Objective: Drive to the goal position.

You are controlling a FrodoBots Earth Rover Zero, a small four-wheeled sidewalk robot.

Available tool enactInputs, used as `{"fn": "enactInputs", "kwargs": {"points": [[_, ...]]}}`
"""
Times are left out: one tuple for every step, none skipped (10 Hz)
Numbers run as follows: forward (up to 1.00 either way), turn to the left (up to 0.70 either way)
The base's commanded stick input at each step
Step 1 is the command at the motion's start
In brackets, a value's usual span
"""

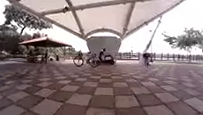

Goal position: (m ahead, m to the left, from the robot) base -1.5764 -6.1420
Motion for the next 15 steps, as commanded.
{"fn": "enactInputs", "kwargs": {"points": [[0.0,-0.7],[0.0,-0.7],[0.0,-0.7],[0.0,-0.7],[0.0,-0.49],[0.0,-0.19],[0.0,0.0],[0.0,0.0],[0.0,0.0],[0.0,0.0],[0.0,0.0],[0.0,0.0],[0.0,0.0],[0.0,0.0],[0.0,0.0]]}}
